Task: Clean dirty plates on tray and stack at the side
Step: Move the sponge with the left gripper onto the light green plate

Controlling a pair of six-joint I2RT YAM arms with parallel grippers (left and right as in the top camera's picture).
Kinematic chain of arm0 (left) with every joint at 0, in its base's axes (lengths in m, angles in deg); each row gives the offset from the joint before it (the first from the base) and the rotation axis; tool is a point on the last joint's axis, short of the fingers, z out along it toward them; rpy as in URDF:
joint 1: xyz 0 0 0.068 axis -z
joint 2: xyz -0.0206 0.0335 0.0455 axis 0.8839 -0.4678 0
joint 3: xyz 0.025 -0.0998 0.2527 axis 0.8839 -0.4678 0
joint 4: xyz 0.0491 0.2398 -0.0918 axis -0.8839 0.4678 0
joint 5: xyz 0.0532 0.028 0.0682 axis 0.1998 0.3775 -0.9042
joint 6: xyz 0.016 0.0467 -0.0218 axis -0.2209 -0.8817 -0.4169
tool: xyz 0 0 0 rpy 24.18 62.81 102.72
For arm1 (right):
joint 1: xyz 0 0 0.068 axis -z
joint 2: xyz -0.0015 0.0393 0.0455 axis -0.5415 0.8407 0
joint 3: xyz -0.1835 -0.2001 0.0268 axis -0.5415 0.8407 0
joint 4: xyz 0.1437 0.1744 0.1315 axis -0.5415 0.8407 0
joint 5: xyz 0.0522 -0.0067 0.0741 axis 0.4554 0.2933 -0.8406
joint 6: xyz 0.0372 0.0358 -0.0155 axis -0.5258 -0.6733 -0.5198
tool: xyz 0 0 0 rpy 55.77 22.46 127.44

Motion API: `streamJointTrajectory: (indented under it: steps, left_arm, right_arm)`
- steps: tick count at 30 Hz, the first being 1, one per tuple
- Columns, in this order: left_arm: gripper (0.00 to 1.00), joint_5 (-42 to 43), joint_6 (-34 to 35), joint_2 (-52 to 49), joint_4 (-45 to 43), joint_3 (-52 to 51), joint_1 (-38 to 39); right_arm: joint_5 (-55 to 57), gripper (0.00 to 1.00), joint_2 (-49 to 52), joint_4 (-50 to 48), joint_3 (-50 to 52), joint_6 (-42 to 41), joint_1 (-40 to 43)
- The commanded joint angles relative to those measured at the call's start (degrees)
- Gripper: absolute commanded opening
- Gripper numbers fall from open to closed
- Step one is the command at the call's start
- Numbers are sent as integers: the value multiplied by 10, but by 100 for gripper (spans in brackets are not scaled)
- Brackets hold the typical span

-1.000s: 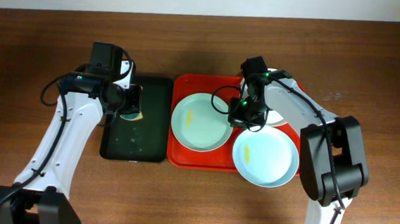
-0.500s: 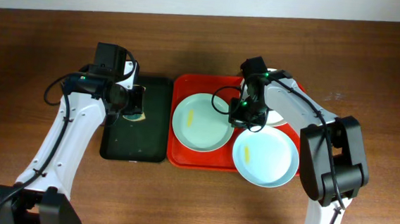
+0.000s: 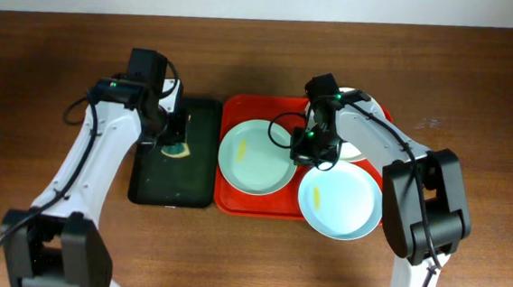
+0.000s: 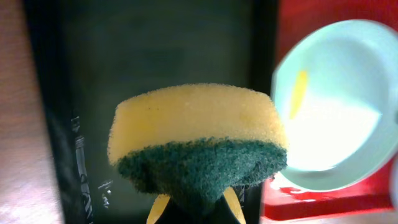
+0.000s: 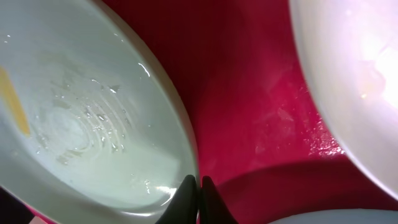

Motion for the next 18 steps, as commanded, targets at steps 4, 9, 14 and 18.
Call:
streamJointTrajectory:
  steps: [4, 9, 14, 18]
  left_arm:
    - [0, 78, -1, -18, -8, 25, 24]
    - [0, 78, 30, -22, -40, 25, 65]
    - [0, 74, 55, -55, -89, 25, 118]
    - [0, 74, 55, -94, -113, 25, 138]
  right_arm:
    - [13, 4, 5, -3, -9, -3, -14]
    - [13, 4, 5, 3, -9, -3, -14]
    - [13, 4, 5, 3, -9, -1, -14]
    - [13, 4, 5, 3, -9, -1, -14]
